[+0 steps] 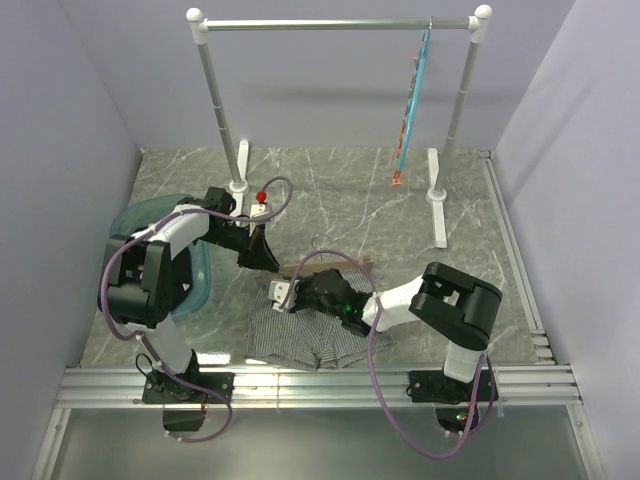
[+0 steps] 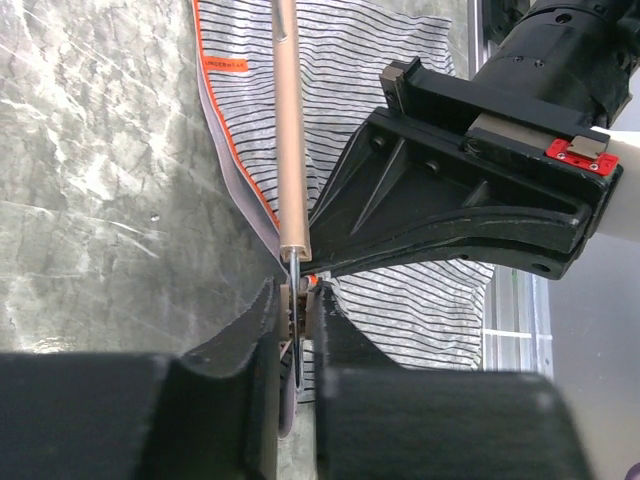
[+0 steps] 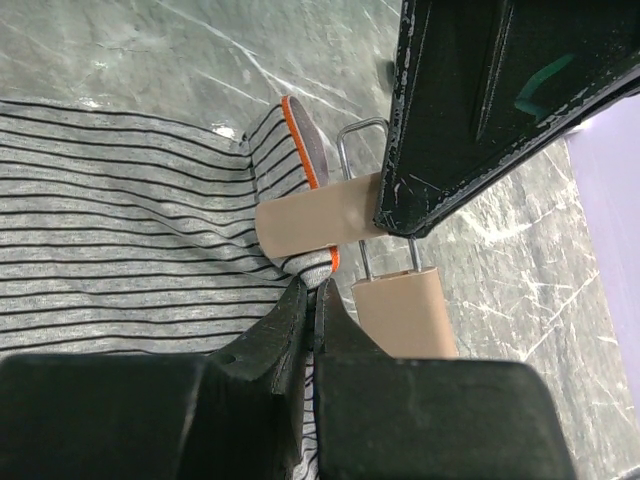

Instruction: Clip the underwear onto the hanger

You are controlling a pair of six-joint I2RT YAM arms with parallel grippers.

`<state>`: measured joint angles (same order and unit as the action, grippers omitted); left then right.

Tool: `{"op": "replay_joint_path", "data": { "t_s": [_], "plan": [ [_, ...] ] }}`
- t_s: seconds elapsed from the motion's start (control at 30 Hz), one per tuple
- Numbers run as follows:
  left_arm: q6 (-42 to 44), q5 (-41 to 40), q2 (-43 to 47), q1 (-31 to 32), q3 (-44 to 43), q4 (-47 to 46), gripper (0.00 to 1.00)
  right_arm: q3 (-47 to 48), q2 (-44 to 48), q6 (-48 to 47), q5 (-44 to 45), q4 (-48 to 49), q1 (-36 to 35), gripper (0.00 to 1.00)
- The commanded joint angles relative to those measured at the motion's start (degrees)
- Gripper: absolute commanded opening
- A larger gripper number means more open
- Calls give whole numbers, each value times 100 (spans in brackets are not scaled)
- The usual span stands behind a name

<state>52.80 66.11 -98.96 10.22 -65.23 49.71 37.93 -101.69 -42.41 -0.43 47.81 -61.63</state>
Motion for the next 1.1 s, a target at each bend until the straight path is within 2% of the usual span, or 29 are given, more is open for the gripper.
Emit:
{"op": "replay_joint_path", "data": {
  "t_s": [0.0, 0.03, 0.17, 0.43, 0.53, 0.57, 0.7, 0.73, 0.77, 0.87, 0.9, 0.97, 1.0, 1.03, 1.07],
  "plan": [
    [-93, 113, 175, 24, -7, -303, 17, 118, 273, 110, 25, 264, 19, 0],
    [-146, 104, 201, 24, 2, -365, 22, 118, 264, 102, 8, 255, 19, 0],
    [-199, 104, 175, 24, -42, -340, 29, 197, 185, 128, -1, 246, 10, 0],
    [-234, 43, 149, 24, -60, -348, 40, 232, 132, 102, -36, 167, 37, 0],
    [-593, -10, 114, 24, -86, -549, 41, 346, 97, 137, -36, -78, 45, 0],
    [-847, -27, 114, 15, -95, -777, 41, 381, 79, 154, -45, -166, 37, 0],
    [-1368, -150, 166, 15, -25, -1279, 21, 548, 53, 181, -28, -579, 45, 4],
    [-1403, -212, 184, 15, 1, -1323, 14, 609, 53, 207, -19, -641, 45, 7],
    [-1430, -212, 193, 15, 10, -1367, 11, 654, 35, 216, -19, -720, 45, 10],
    [-1553, -204, 140, -20, 11, -1377, 9, 768, 26, 277, 25, -992, 37, 18],
    [-1596, -203, 105, -29, 37, -1403, 9, 803, 44, 295, 25, -1132, 45, 26],
    [-1684, -273, 79, -37, 80, -1464, 10, 873, 70, 418, 129, -1274, 45, 34],
    [-1728, -291, 70, -46, 90, -1508, 12, 900, 88, 470, 218, -1431, 45, 42],
    [-1737, -326, 61, -46, 107, -1500, 18, 944, 114, 584, 244, -1511, 45, 43],
    [-1651, -353, 43, -46, 81, -1447, 19, 953, 193, 620, 262, -1599, 37, 43]
  ]
}}
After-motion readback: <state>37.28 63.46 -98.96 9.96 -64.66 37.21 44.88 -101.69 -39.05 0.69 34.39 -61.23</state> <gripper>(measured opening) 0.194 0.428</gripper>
